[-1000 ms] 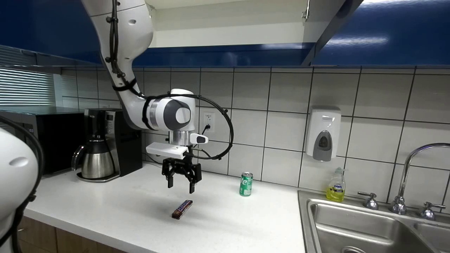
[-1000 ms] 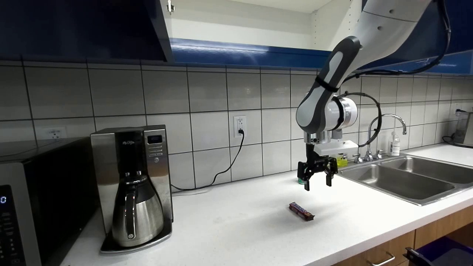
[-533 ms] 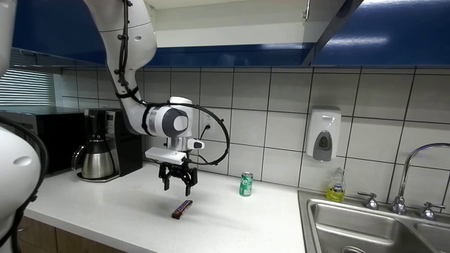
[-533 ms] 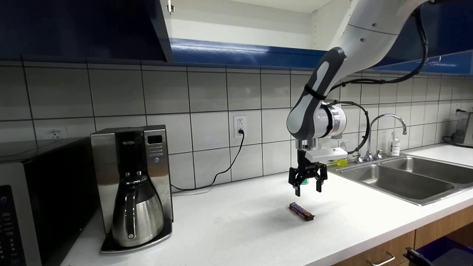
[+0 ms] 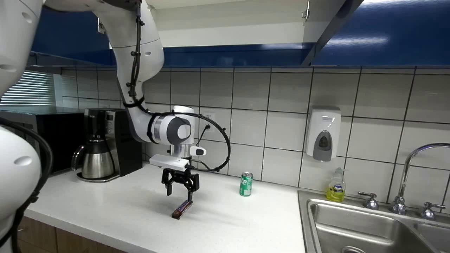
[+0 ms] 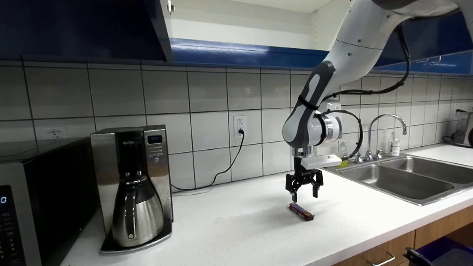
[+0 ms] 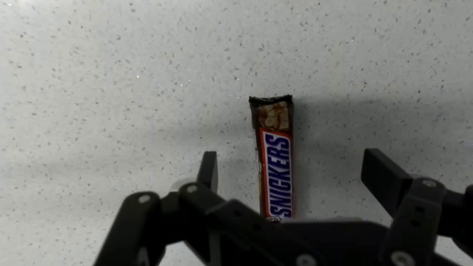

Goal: Put the purple snack inside the upper cabinet.

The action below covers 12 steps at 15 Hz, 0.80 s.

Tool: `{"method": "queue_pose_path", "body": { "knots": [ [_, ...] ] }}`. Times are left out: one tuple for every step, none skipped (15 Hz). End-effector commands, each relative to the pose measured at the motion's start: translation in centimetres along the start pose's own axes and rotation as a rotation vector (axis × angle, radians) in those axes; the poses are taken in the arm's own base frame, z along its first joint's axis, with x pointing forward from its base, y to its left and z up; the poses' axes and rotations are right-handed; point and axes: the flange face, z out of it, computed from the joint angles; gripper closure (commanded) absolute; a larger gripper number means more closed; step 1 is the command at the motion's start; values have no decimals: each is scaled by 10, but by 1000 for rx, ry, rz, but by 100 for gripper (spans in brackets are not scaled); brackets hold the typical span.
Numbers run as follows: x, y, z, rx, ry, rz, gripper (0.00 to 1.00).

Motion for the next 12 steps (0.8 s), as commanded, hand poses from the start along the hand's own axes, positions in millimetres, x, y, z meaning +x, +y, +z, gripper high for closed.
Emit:
{"method": "queue_pose_path", "body": {
  "knots": [
    [15, -5, 10, -6, 8, -21, 0],
    [17, -6, 13, -9, 8, -24, 0],
    [19, -7, 15, -9, 7, -28, 0],
    [20, -7, 17, -10, 5, -29, 0],
    [22, -8, 18, -12, 4, -30, 0],
    [24, -8, 20, -14, 4, -32, 0],
    [25, -9, 23, -17, 3, -33, 0],
    [27, -9, 25, -18, 2, -33, 0],
    [28, -9, 27, -21, -2, -32, 0],
    [29, -9, 29, -23, -6, -32, 0],
    [30, -8, 31, -25, -9, -32, 0],
    [31, -7, 34, -29, -11, -29, 0]
  ]
}}
